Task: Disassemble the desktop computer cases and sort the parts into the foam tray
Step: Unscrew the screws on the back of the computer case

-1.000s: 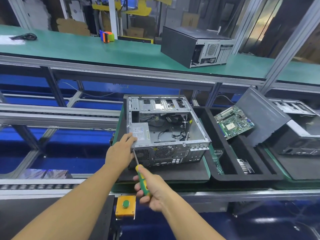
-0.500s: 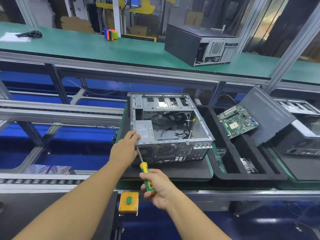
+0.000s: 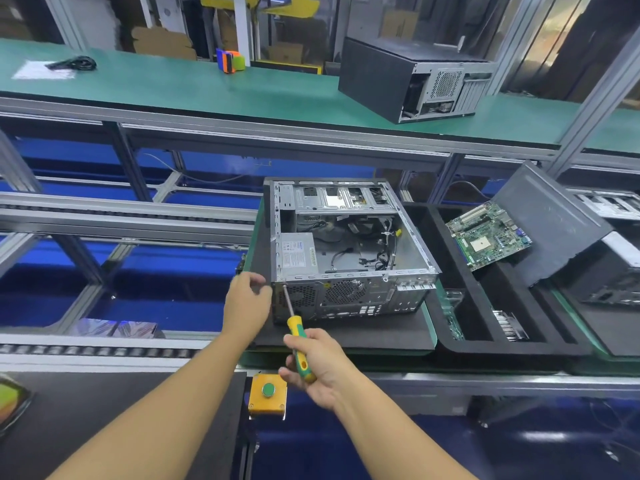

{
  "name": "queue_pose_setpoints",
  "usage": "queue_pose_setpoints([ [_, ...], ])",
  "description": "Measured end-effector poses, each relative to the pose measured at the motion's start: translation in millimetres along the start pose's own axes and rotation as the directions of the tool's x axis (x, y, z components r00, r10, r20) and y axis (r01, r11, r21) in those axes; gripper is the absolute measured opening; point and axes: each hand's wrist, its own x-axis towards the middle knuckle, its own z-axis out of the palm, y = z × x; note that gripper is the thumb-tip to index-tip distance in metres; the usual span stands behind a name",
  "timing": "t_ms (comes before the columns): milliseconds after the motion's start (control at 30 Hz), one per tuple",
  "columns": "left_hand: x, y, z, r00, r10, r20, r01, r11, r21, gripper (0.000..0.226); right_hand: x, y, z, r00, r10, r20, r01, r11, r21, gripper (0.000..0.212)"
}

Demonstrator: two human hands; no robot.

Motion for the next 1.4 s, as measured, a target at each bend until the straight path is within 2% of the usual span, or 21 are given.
queue_pose_setpoints([
  [33,-3,5,1,0.993,-0.108,0.042,0.111,0.990,-0.081,0.010,2,1,1,1.000,0.002,-0.014,-0.002,1.000,-0.016,0.036],
  [133,-11,17,8,0.903,-0.337,0.268,0.414,0.849,-0.328,0.025,4,2,6,0.999,0.010,-0.037,-0.010,1.000,0.005,0.029],
  [233,-13,23,16,0.861,-0.400,0.316,0.507,0.734,-0.452,0.024,2,-1,11,0.998,0.062,0.018,-0.063,0.995,0.080,0.032],
  [300,-13,26,17,0.853,-0.414,0.316,0.521,0.688,-0.504,0.023,3,1,12,0.999,0.047,0.023,-0.048,0.998,0.045,0.033],
  [433,-8,30,19,0.846,-0.434,0.309,0.531,0.637,-0.559,0.023,5,7,14,0.999,-0.041,0.011,0.042,0.999,-0.033,0.018],
  [533,-4,31,17,0.836,-0.437,0.333,0.549,0.641,-0.537,0.024,8,7,12,0.995,-0.098,-0.017,0.095,0.986,-0.137,0.027],
  [667,-1,31,19,0.818,-0.456,0.351,0.575,0.617,-0.537,0.018,10,5,12,0.997,-0.064,-0.031,0.061,0.993,-0.099,0.033],
  [800,-1,30,20,0.811,-0.446,0.378,0.585,0.605,-0.540,0.017,8,-1,15,0.999,-0.032,-0.028,0.030,0.998,-0.060,0.023],
  [900,-1,28,20,0.817,-0.435,0.379,0.577,0.614,-0.539,0.017,7,-4,13,0.998,0.055,0.021,-0.055,0.998,0.027,0.034],
  [1067,-2,29,20,0.816,-0.408,0.410,0.578,0.602,-0.551,0.015,9,3,11,0.998,-0.046,0.030,0.048,0.998,-0.050,0.018],
  [1133,-3,30,20,0.809,-0.404,0.428,0.588,0.581,-0.563,0.015,11,6,9,0.995,-0.088,0.045,0.091,0.994,-0.065,0.020],
  [1400,-10,24,19,0.773,-0.397,0.495,0.634,0.465,-0.617,0.014,10,12,-8,0.994,-0.088,0.065,0.097,0.985,-0.145,0.019],
])
